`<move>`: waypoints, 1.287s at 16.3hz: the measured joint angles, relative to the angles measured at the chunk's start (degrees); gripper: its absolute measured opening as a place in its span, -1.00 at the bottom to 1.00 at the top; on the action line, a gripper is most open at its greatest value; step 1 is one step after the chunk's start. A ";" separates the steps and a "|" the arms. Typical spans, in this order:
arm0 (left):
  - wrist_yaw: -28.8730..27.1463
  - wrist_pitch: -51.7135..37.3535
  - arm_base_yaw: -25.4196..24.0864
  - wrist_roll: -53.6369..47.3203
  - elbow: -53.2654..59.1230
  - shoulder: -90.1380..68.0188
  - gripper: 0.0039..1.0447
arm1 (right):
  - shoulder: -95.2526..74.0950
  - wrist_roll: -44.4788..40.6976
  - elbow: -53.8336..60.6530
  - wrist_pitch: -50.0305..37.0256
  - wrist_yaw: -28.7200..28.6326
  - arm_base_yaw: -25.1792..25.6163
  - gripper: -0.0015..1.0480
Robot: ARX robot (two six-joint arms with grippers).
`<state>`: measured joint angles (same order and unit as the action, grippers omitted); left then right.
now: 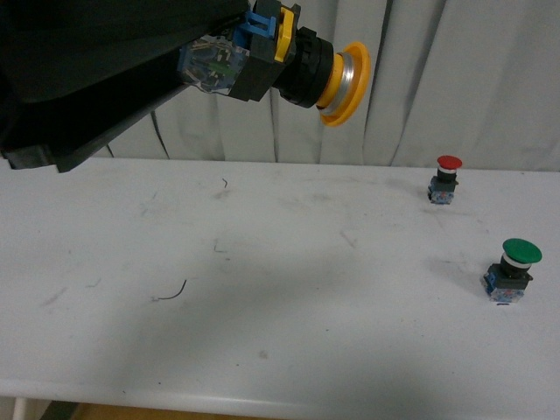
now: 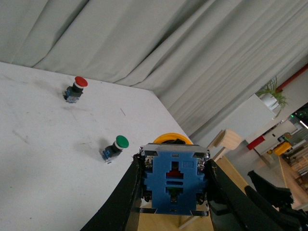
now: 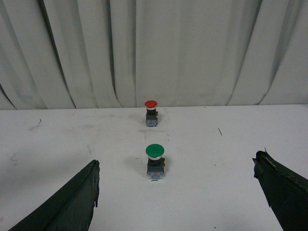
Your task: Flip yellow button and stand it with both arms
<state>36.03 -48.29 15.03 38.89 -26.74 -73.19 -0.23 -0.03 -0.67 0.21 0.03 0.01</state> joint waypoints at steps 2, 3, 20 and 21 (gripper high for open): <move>-0.44 -2.58 -0.74 1.90 -2.91 -6.23 -0.40 | 0.00 0.00 0.00 0.00 0.02 0.00 0.87; 0.22 -3.69 -1.77 2.95 -4.61 -9.57 -0.40 | 0.00 0.00 0.00 0.00 0.00 0.00 0.87; 5.49 -17.38 -3.98 10.51 -3.80 -15.69 -0.40 | -0.50 1.86 0.22 -3.58 -2.71 0.94 0.87; 5.33 -16.74 -3.91 10.21 -4.02 -15.69 -0.40 | -6.25 7.52 0.42 -20.33 -9.77 3.98 0.87</move>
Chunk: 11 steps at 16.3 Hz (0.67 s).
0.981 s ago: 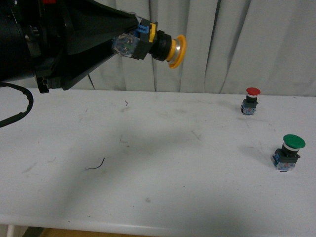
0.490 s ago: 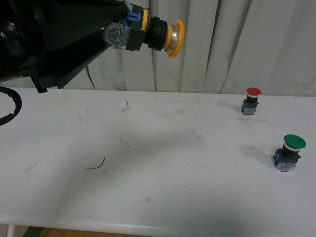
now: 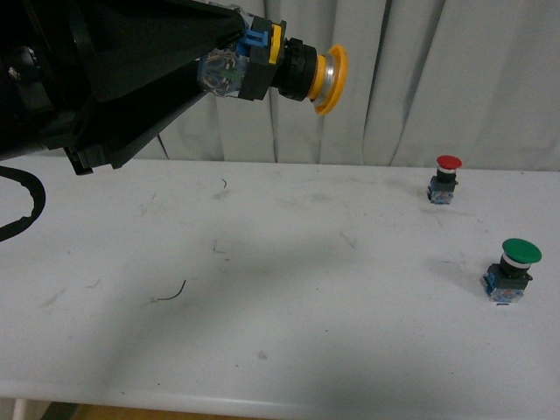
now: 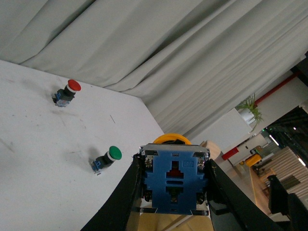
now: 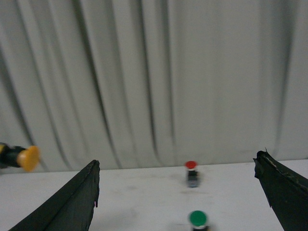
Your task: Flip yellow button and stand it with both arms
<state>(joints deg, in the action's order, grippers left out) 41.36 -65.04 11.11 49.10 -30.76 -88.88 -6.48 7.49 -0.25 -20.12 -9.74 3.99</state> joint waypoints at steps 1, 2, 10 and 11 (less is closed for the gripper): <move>-0.17 0.31 0.22 -0.04 -0.07 0.00 -0.40 | -10.54 5.42 -0.22 -12.31 -4.42 0.48 0.87; -0.20 0.50 0.26 -0.07 -0.15 0.00 -0.40 | -21.66 9.68 -0.42 -23.91 -7.13 0.13 0.87; -1.95 2.29 1.55 -0.50 -1.38 1.40 -0.40 | -90.12 51.21 -29.88 -53.53 -24.59 -3.61 0.87; -1.99 2.21 1.84 -0.48 -1.38 1.40 -0.40 | -93.35 57.20 -32.22 -53.48 -25.40 -5.22 0.87</move>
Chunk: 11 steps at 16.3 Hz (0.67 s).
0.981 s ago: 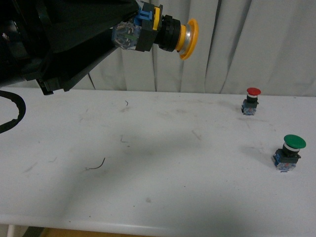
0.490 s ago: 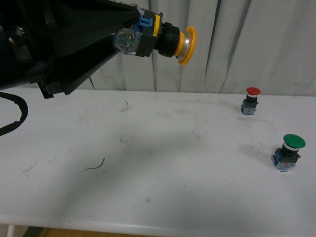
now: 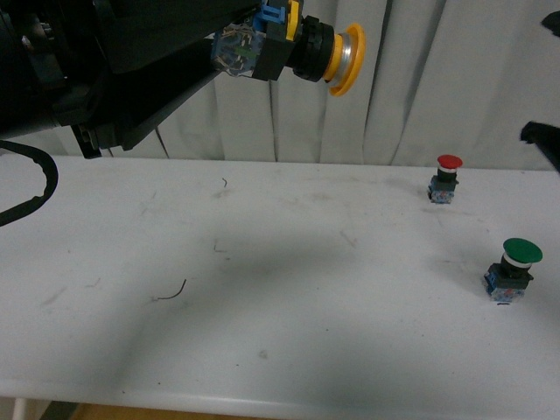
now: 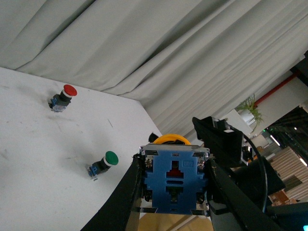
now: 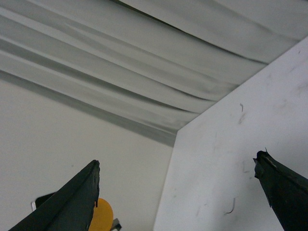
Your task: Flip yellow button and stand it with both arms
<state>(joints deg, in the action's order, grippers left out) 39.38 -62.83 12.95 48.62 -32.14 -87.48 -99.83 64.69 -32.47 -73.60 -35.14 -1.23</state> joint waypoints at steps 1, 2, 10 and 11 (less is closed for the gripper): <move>-0.13 -0.22 0.00 0.00 0.11 0.00 -0.40 | -1.40 4.63 -1.33 0.31 -0.02 -1.27 0.87; -0.22 -0.28 0.09 0.02 0.17 0.00 -0.40 | -1.73 8.07 -2.69 0.20 -0.02 -2.54 0.87; -0.98 -0.61 1.01 0.31 0.83 0.00 -0.40 | -4.74 15.85 -8.57 -0.04 1.22 -18.97 0.87; -1.11 -0.50 1.18 0.31 0.83 0.00 -0.40 | -4.81 15.82 -8.72 -0.04 1.20 -20.37 0.87</move>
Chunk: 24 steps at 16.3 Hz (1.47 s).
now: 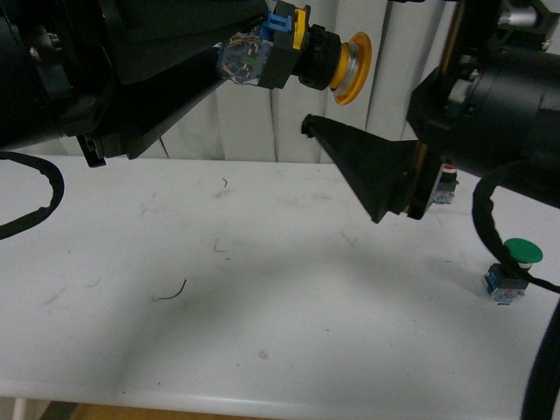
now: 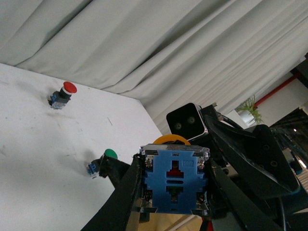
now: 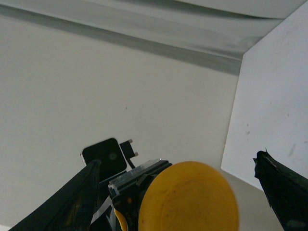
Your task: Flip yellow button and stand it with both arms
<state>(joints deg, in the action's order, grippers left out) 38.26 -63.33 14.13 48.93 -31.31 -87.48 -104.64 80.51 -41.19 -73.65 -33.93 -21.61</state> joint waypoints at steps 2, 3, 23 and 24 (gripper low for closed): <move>0.00 0.24 0.15 -0.02 0.00 0.00 -0.40 | 0.00 -0.02 -0.37 -0.04 0.04 -1.33 0.87; 0.00 0.31 0.15 -0.02 0.00 0.00 -0.40 | 0.00 0.00 -0.63 -0.04 0.33 -1.25 0.87; 0.11 -0.96 -0.31 1.95 0.59 -0.02 0.81 | -1.92 0.85 -2.75 0.11 2.40 -2.38 -0.36; 0.09 -0.83 -0.31 1.90 0.59 -0.02 0.91 | -1.92 0.85 -2.71 0.09 2.40 -2.38 -0.36</move>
<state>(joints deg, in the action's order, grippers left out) 38.35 -64.16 13.82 50.83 -30.72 -87.50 -106.56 81.36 -43.90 -73.56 -31.53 -23.99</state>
